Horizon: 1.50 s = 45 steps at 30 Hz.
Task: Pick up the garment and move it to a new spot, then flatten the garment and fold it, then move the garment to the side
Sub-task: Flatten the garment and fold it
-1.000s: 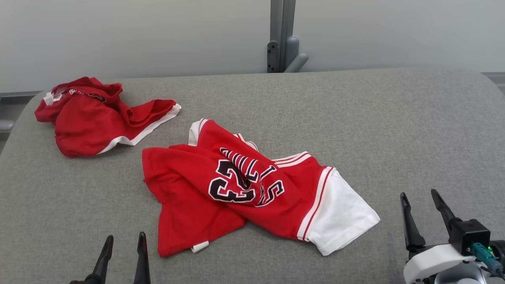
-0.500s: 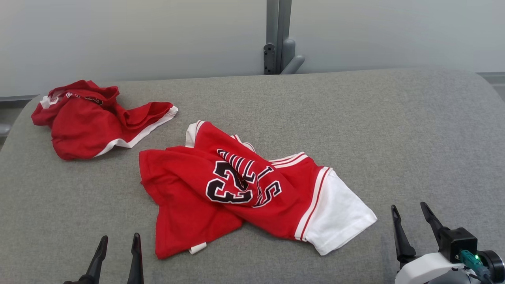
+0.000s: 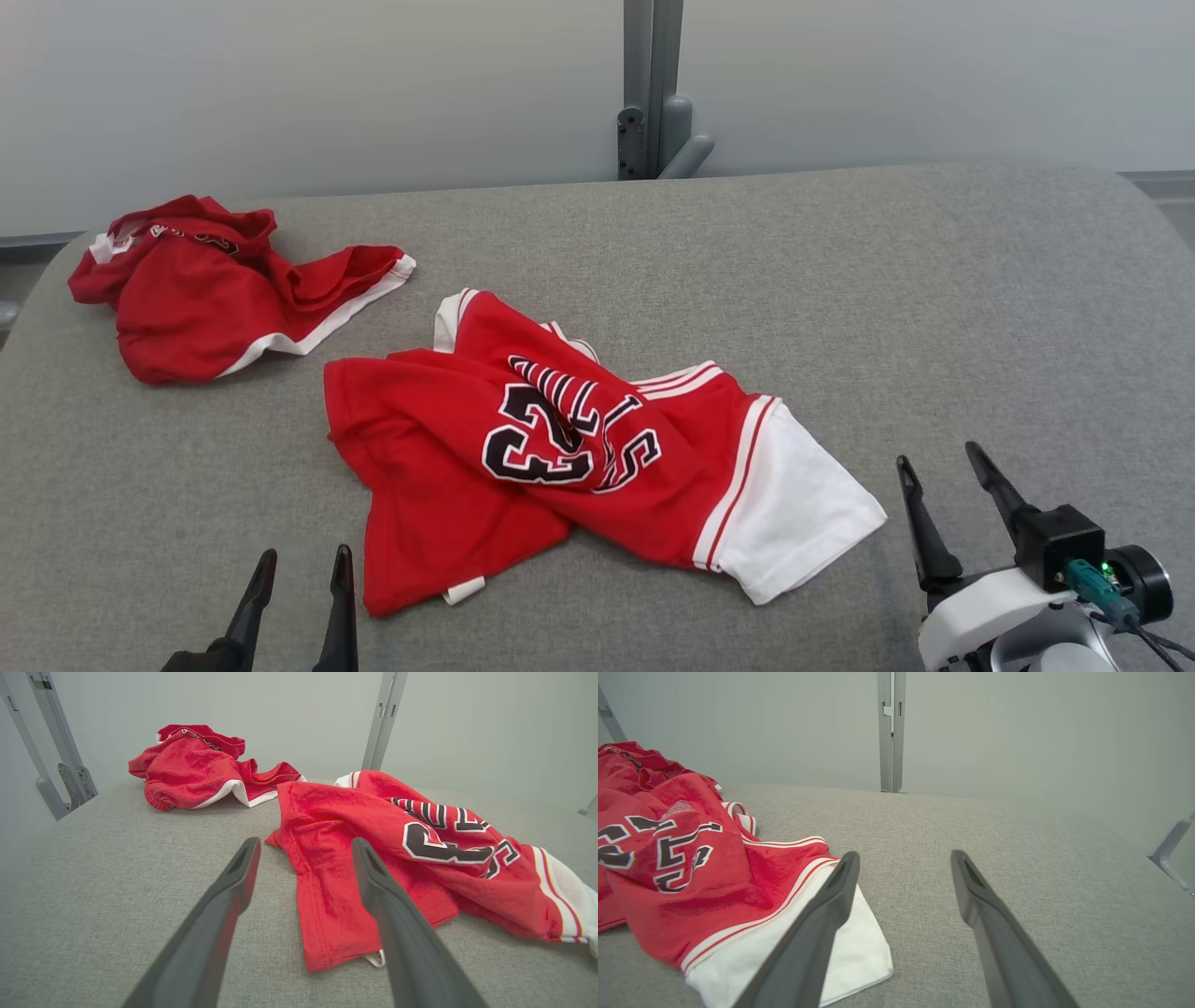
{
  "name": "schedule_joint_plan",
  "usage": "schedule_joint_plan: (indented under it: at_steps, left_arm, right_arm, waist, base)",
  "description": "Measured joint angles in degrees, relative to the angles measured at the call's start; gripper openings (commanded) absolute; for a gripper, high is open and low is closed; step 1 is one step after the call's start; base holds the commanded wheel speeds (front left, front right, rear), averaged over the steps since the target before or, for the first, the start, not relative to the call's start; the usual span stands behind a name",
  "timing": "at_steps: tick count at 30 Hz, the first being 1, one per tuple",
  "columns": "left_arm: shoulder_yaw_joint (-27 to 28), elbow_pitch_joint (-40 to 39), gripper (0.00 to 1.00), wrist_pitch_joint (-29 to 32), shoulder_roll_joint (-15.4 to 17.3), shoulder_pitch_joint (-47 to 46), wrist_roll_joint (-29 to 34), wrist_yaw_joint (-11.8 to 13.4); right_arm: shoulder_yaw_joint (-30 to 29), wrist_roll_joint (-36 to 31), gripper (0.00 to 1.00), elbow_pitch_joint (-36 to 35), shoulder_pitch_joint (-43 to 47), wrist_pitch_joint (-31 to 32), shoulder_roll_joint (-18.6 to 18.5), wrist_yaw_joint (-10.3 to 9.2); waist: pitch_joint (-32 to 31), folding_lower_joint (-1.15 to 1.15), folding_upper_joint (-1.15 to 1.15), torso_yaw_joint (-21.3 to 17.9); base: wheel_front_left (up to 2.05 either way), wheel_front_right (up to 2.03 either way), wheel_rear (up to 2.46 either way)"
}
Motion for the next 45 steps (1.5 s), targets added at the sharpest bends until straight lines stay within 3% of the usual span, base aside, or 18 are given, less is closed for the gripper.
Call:
schedule_joint_plan:
  at_steps: [3,8,12,19,28,29,30,31,32,33,39,45]
  left_arm:
    - [-2.2,3.1,1.0,0.6,1.7,-1.2,-1.8,-0.1]
    - [-6.8,10.5,1.0,8.8,4.4,-5.9,-5.7,-0.1]
    - [-9.3,16.3,1.0,14.8,4.6,-8.8,-9.3,-0.1]
    - [-10.1,22.2,1.0,17.6,3.6,-14.4,-12.9,-0.2]
    - [-13.1,23.3,1.0,18.1,4.2,-17.4,-17.0,0.0]
    - [-13.9,23.2,0.84,18.1,4.7,-17.5,-17.5,0.1]
    - [-14.7,23.1,0.42,18.2,5.3,-17.5,-18.1,0.1]
    - [-14.7,23.1,0.42,18.2,5.3,-17.5,-18.1,0.1]
    - [-15.9,22.9,0.05,18.2,6.0,-17.5,-19.2,0.2]
    - [-16.9,22.7,0.0,18.3,6.5,-17.5,-19.7,0.2]
    - [-20.2,18.2,0.0,18.6,7.5,-15.6,-25.4,0.0]
    - [-17.0,4.4,0.0,20.2,11.3,-9.7,-35.2,-0.1]
  right_arm:
    - [4.2,0.5,1.0,4.4,-2.1,1.6,-3.1,0.0]
    - [10.3,3.8,1.0,9.9,-8.5,9.4,-6.1,0.0]
    - [15.6,5.2,1.0,14.2,-11.6,13.5,-8.2,0.03]
    - [19.9,6.9,1.0,20.0,-16.7,12.9,-8.2,0.03]
    - [23.4,10.0,1.0,24.1,-19.8,10.4,-7.9,0.0]
    - [24.0,10.5,1.0,24.5,-20.1,10.4,-7.9,-0.04]
    - [24.5,11.2,0.44,24.8,-20.3,10.4,-7.9,-0.04]
    - [24.5,11.2,0.44,24.8,-20.3,10.4,-7.9,-0.04]
    - [25.8,12.6,0.07,25.2,-20.4,9.9,-7.9,-0.04]
    - [26.6,13.6,0.0,25.3,-20.5,9.9,-7.8,-0.04]
    - [27.2,22.7,0.0,22.8,-19.9,8.4,-8.4,0.04]
    - [23.7,37.6,0.0,10.1,-16.3,8.7,-13.9,0.03]
  waist:
    - [0.4,0.0,0.0,-0.1]
    - [2.0,0.0,0.0,-0.1]
    - [3.5,0.0,0.0,0.0]
    - [6.8,0.0,0.0,0.2]
    - [10.0,0.0,0.0,0.3]
    - [10.0,0.0,0.0,0.2]
    - [10.0,0.0,0.0,0.2]
    - [10.0,0.0,0.0,0.2]
    - [9.9,0.0,0.0,0.1]
    - [9.8,0.0,0.0,0.0]
    - [8.6,0.0,0.0,-0.3]
    - [7.2,0.0,0.0,-1.2]
  base:
    - [0.0,0.0,0.0]
    - [0.0,0.0,0.0]
    - [0.0,0.0,0.0]
    - [0.0,0.0,0.0]
    - [0.0,0.0,0.0]
    - [0.0,0.0,0.0]
    - [0.0,0.0,0.0]
    - [0.0,0.0,0.0]
    - [0.0,0.0,0.0]
    - [0.0,0.0,0.0]
    - [0.0,0.0,0.0]
    - [0.0,0.0,0.0]
